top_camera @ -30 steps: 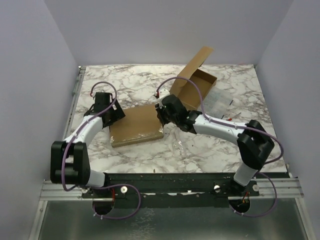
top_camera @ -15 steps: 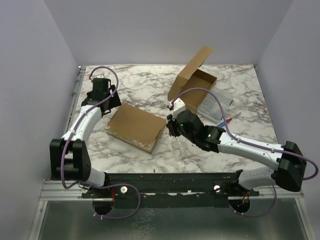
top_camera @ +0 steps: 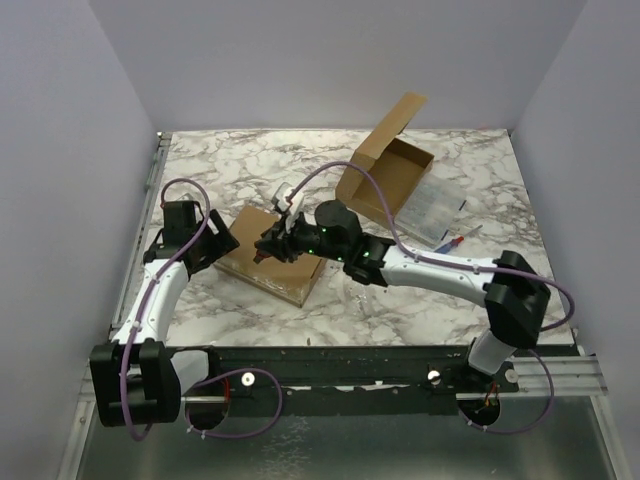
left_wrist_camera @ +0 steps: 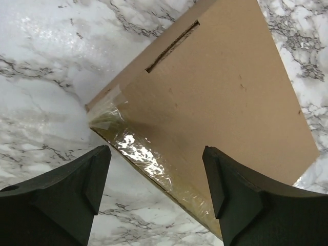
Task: Unpack the express box
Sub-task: Adjust the express box at the center of the board, then cut the express box at the center of the board, then place the knife at the center of the board, then adjust the express box at the center of the board.
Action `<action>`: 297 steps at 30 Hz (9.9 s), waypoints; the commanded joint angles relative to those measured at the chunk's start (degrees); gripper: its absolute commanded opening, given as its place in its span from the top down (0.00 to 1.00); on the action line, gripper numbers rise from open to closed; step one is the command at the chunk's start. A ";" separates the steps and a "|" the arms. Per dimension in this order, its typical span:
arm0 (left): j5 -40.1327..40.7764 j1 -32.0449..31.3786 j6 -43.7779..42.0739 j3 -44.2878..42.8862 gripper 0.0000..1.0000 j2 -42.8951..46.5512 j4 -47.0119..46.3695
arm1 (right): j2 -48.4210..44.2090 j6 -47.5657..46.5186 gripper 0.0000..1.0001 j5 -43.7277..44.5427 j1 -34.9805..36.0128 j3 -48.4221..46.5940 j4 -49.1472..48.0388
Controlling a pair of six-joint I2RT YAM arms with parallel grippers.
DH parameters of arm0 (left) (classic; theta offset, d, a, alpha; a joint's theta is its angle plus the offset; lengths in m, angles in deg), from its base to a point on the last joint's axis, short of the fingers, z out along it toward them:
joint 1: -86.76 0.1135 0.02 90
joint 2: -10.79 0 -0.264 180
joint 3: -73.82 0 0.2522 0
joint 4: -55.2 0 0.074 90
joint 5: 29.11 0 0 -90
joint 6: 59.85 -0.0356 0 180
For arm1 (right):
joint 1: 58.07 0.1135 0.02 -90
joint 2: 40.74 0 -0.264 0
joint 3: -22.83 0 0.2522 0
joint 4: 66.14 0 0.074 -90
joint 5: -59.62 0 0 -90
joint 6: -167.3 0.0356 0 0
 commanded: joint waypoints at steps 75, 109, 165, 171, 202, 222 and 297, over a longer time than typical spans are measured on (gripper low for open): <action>10.06 4.41 5.81 7.50 0.40 -9.46 -10.81 | 9.66 -6.97 1.00 21.23 11.94 -9.06 18.28; 13.02 1.23 -4.41 1.23 0.19 -4.59 -9.07 | -5.48 -0.98 1.00 36.36 14.19 -0.24 6.38; -5.59 -1.73 18.59 8.05 0.11 1.47 -3.58 | 10.78 21.61 0.75 44.03 -6.11 -2.96 73.55; -11.49 -1.40 19.16 10.81 0.01 1.87 -7.84 | 9.88 19.09 0.54 39.29 -6.11 -3.65 70.40; -23.75 4.02 20.68 20.38 0.01 11.19 -18.70 | 44.58 3.65 0.35 -10.79 -16.63 -61.89 57.46; -24.81 3.97 20.88 20.74 0.01 9.00 -20.55 | 50.36 6.94 0.60 -12.95 -20.17 -60.61 54.30; -22.44 -5.96 19.12 3.52 0.10 -3.85 -25.54 | 32.47 23.12 0.55 -18.46 -26.24 -22.19 35.90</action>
